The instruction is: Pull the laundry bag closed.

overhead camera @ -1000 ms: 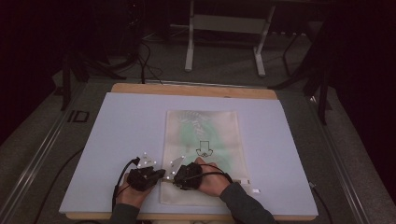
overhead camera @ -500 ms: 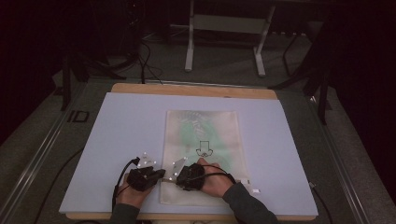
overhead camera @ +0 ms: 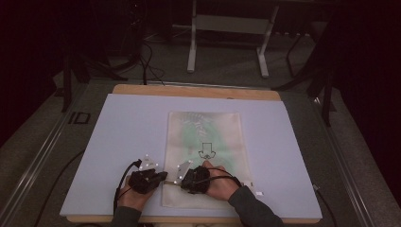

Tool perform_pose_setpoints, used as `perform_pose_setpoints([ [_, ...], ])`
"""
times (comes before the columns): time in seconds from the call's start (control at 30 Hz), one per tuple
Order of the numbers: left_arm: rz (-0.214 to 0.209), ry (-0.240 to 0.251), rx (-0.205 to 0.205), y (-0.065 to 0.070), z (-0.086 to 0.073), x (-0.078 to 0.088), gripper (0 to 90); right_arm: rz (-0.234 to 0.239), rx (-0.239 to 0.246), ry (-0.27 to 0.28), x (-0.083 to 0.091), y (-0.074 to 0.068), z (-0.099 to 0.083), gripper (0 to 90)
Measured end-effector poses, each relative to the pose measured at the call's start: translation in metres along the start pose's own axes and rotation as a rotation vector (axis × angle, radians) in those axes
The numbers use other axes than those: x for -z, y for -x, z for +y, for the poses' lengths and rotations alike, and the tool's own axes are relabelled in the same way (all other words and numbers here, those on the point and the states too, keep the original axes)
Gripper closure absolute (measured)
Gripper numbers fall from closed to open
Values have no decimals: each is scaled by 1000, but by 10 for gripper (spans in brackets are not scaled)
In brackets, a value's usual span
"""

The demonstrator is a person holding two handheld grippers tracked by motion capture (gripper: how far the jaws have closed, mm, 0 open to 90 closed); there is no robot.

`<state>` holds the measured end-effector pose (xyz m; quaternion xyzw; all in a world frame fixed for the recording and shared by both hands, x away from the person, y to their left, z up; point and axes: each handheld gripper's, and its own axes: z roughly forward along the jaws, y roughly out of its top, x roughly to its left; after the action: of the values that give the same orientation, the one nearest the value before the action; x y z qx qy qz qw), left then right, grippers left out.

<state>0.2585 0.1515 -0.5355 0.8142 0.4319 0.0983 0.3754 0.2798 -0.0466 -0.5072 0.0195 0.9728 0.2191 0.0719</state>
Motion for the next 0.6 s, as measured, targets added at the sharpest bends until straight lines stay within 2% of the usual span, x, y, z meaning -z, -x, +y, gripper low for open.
perform_pose_setpoints([
  [0.23,4,0,-11,1,0,0,896,-2,0,-4,2,-1,-3,821],
  [0.5,40,-3,-103,7,0,0,895,-8,17,-16,4,-2,-5,821],
  [0.53,46,2,-125,8,0,0,895,-10,18,-16,4,-2,-5,821],
  [0.6,49,2,-136,8,0,0,895,-10,18,-17,4,-1,-6,821],
])
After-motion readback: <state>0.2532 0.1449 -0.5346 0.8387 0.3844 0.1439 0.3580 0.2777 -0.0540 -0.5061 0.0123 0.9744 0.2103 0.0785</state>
